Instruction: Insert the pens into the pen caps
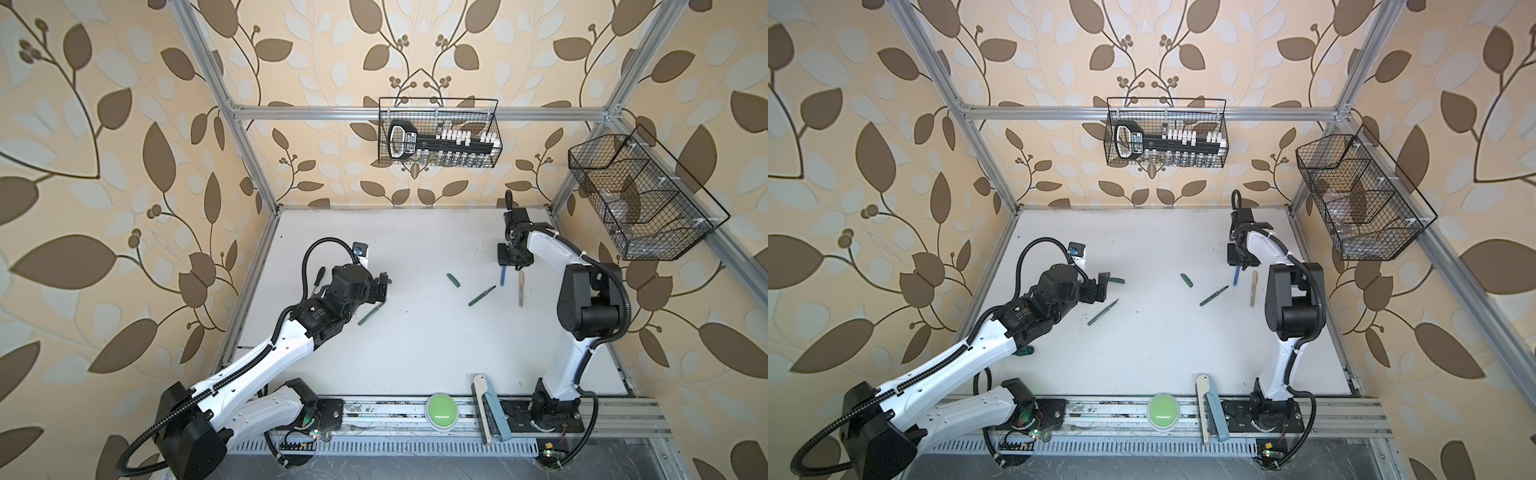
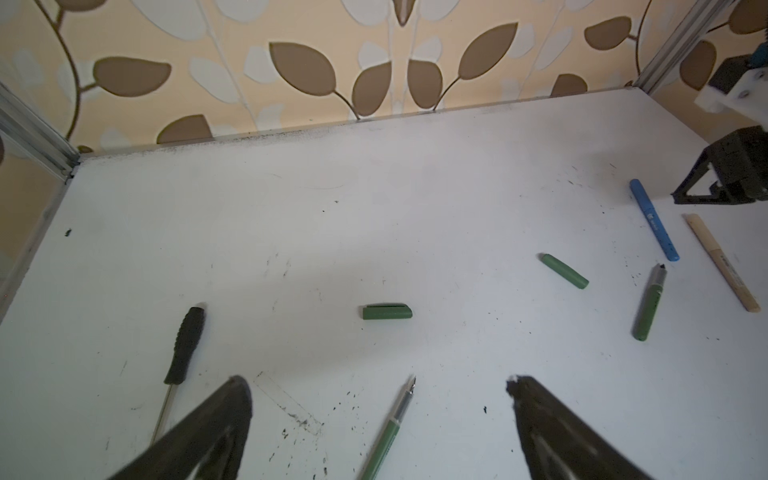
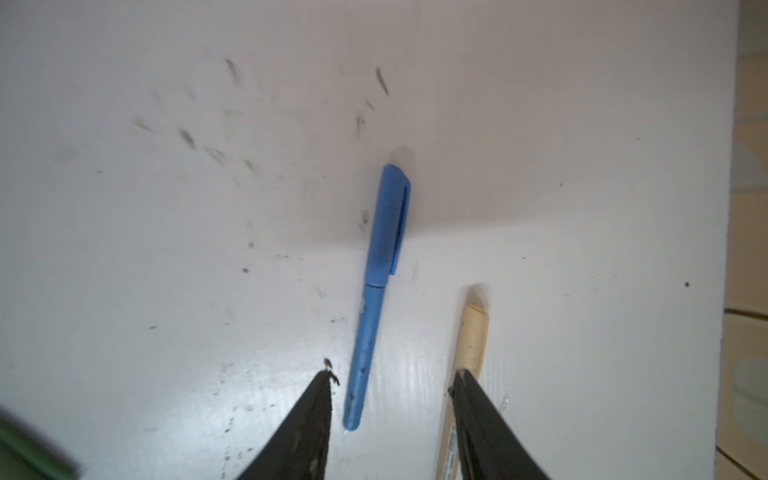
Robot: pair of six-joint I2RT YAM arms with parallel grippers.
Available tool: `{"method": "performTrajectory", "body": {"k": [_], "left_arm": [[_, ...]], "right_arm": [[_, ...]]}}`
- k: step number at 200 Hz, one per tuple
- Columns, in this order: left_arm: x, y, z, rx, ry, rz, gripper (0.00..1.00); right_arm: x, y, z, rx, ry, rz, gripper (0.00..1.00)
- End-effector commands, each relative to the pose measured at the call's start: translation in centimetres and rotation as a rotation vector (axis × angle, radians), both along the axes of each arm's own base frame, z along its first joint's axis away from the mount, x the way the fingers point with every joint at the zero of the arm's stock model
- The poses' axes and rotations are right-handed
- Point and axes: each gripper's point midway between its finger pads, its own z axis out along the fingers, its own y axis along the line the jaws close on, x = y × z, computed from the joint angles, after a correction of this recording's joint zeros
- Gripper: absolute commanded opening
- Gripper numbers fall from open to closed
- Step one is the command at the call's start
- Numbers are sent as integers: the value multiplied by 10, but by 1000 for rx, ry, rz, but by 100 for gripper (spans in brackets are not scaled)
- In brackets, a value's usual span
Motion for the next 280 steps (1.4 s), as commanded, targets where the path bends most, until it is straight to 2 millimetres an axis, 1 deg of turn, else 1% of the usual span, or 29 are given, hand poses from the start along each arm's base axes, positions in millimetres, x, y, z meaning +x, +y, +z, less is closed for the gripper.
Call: {"method": "performTrajectory", "body": {"k": [1, 16, 23, 29, 36, 38, 47, 50, 55, 58, 60, 71, 90, 108, 122, 125, 141, 145, 147, 152, 174, 188, 211, 242, 259, 280], "left_arm": [[3, 17, 29, 17, -84, 69, 99], [1, 24, 31, 32, -104, 90, 99], [1, 28, 32, 42, -119, 105, 99], [0, 33, 35, 43, -134, 124, 99], [-1, 40, 37, 40, -145, 150, 99], [-2, 42, 38, 36, -148, 157, 99], [-5, 48, 42, 17, -160, 177, 99], [-6, 50, 43, 9, -164, 182, 99], [-8, 54, 46, -3, -175, 192, 99], [-9, 56, 45, -10, -179, 197, 99], [-10, 57, 45, -13, -182, 201, 99], [-13, 66, 45, -39, -196, 228, 99], [-17, 75, 39, -68, -188, 250, 99], [-17, 76, 33, -92, -163, 250, 99], [-16, 76, 31, -109, -152, 255, 99], [-16, 77, 31, -113, -151, 258, 99], [-13, 83, 27, -134, -134, 289, 99], [-13, 85, 26, -137, -129, 298, 99], [-13, 86, 26, -138, -126, 301, 99], [-12, 89, 25, -142, -122, 315, 99], [-12, 91, 23, -148, -101, 331, 99], [-11, 92, 21, -155, -98, 332, 99], [-13, 95, 22, -155, -96, 345, 99], [-18, 108, 26, -140, -116, 407, 99], [-22, 112, 32, -155, -131, 422, 99], [-29, 120, 40, -170, -159, 445, 99]], "right_arm": [[-10, 14, 26, -74, -43, 8, 49], [-16, 32, 46, -89, -93, 35, 50], [-20, 46, 55, -76, -122, 57, 50], [-24, 61, 61, -41, -147, 87, 50], [-29, 84, 70, 32, -187, 133, 51], [-31, 92, 69, 55, -192, 149, 52], [-40, 127, 79, 174, -254, 207, 55], [-43, 141, 82, 221, -272, 235, 56], [-51, 164, 81, 290, -286, 275, 57], [-55, 175, 85, 326, -301, 286, 58], [-61, 181, 80, 341, -289, 292, 58], [-80, 219, 75, 412, -287, 340, 58], [-108, 272, 62, 450, -272, 382, 59], [-128, 317, 43, 513, -230, 425, 60], [-135, 343, 28, 542, -197, 440, 61], [-137, 348, 23, 547, -179, 443, 61], [-136, 370, 7, 575, -130, 440, 62], [-137, 373, 0, 570, -116, 440, 62], [-134, 378, 5, 579, -126, 443, 63], [-133, 384, 2, 578, -124, 446, 63], [-129, 402, -16, 544, -83, 456, 65], [-127, 410, -24, 543, -57, 461, 65], [-122, 413, -32, 521, -38, 452, 65], [-120, 411, -43, 388, -3, 468, 66], [-121, 411, -49, 319, 16, 482, 66], [-119, 412, -55, 286, 37, 488, 66]]}}
